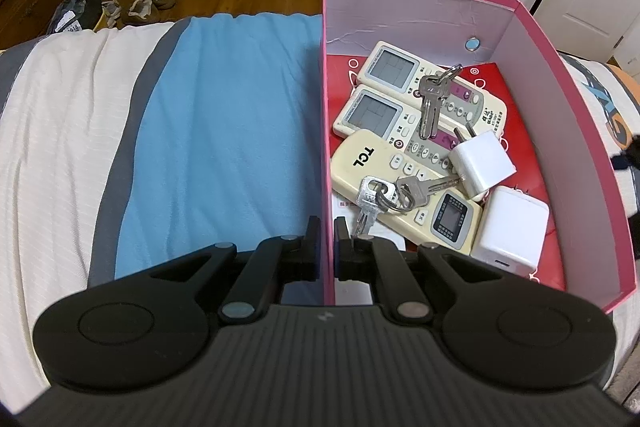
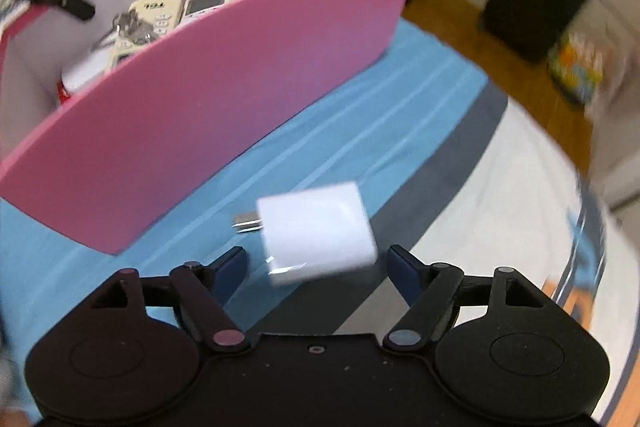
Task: Organize rigid objects
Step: 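Move the right gripper to the last white charger and grasp it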
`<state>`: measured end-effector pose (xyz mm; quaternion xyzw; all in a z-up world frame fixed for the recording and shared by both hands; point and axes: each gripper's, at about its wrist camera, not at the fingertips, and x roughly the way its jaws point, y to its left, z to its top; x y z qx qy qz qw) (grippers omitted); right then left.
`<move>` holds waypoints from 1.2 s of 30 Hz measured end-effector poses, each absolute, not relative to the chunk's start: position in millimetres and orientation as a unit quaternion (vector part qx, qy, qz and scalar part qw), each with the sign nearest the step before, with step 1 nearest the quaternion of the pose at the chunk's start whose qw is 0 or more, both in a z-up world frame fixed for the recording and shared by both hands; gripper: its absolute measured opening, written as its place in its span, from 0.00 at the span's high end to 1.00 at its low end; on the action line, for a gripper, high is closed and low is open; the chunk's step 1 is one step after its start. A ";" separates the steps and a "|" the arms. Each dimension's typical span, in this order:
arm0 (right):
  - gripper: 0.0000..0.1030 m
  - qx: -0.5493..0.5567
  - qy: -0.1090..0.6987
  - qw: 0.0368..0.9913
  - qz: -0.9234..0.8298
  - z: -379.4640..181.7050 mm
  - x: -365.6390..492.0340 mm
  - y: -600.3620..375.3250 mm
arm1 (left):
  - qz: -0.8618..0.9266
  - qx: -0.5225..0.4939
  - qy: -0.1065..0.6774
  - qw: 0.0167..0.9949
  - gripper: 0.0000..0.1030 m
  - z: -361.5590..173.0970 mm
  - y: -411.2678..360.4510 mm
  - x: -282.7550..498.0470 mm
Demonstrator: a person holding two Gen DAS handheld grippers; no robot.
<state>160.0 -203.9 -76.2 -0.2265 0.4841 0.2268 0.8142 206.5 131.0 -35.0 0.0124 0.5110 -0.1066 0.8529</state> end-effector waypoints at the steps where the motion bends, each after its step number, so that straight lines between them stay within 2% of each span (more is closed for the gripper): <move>1: 0.23 -0.223 0.479 0.818 0.229 -79.8 164.2 -204.6 | -0.107 0.012 0.511 0.853 0.94 -34.6 130.9 206.0; 3: 0.33 -0.192 0.479 0.819 0.250 -81.0 172.1 -207.9 | -0.107 0.012 0.511 0.853 0.94 -34.9 130.9 206.3; 4: 0.41 -0.168 0.483 0.820 0.257 -77.1 176.0 -210.0 | -0.107 0.011 0.511 0.853 0.94 -35.0 130.8 205.9; 8: 0.41 -0.086 0.503 0.832 0.218 -70.5 187.5 -222.3 | -0.108 0.011 0.510 0.853 0.94 -35.9 131.2 206.2; 12: 0.41 -0.051 0.487 0.852 0.187 -58.3 180.8 -230.8 | -0.106 0.008 0.512 0.853 0.94 -36.5 131.5 206.7; 20: 0.41 -0.029 0.385 0.902 0.192 1.8 144.2 -213.5 | -0.102 0.007 0.512 0.853 0.94 -36.2 133.7 207.7; 24: 0.41 0.030 0.328 0.916 0.229 39.7 135.6 -196.6 | -0.102 0.023 0.505 0.857 0.95 -36.1 129.6 205.6; 27: 0.41 -0.007 0.305 0.913 0.270 59.6 131.5 -158.0 | -0.102 0.024 0.502 0.858 0.95 -34.6 129.4 205.2; 31: 0.41 -0.019 0.329 0.899 0.288 61.9 154.7 -117.8 | -0.106 0.016 0.500 0.859 0.95 -34.0 131.2 204.4; 36: 0.41 0.051 0.404 0.871 0.275 32.1 213.1 -90.8 | -0.115 0.011 0.488 0.865 0.95 -29.9 133.4 202.7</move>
